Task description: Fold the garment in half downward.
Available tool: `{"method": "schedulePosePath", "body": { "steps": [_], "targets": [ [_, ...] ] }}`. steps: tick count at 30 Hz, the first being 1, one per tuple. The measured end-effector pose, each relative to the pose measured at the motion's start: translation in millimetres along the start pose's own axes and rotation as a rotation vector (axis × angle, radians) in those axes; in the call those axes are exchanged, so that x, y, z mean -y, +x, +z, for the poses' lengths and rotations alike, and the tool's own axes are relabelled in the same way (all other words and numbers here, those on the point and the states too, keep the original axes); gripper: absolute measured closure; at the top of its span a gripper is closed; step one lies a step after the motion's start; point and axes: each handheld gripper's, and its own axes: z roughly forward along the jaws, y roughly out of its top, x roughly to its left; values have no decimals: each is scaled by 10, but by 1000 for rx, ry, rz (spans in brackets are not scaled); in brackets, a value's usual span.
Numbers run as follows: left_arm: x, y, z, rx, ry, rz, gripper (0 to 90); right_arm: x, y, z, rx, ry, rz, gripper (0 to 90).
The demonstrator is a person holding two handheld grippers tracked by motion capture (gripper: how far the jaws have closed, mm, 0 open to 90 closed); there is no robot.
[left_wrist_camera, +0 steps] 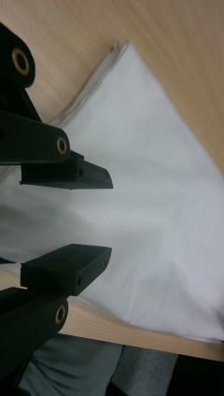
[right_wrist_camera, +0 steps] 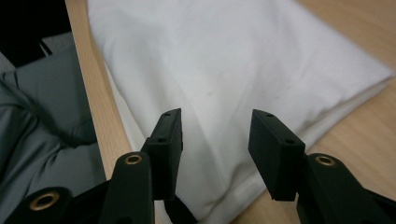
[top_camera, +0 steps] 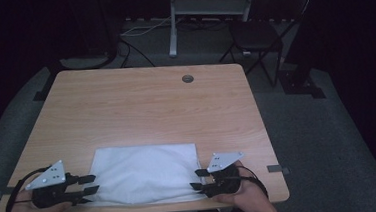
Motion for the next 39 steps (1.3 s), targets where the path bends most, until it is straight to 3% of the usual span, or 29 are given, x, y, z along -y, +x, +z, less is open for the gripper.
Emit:
{"method": "schedulePosePath", "body": {
  "steps": [5, 11, 21, 31, 39],
  "targets": [
    [45, -26, 74, 10, 61, 3, 605, 45, 24, 68, 6, 52, -15, 537],
    [27, -23, 121, 9, 90, 9, 601, 42, 20, 76, 8, 58, -22, 535],
    [-34, 91, 215, -5, 94, -2, 602, 7, -95, 91, 57, 66, -30, 529],
    [-197, 233, 399, -35, 107, 11, 600, -30, -278, 88, 125, 80, -20, 520],
    [-309, 394, 517, -49, 117, 5, 601, -56, -401, 104, 153, 79, -18, 516]
  ]
}}
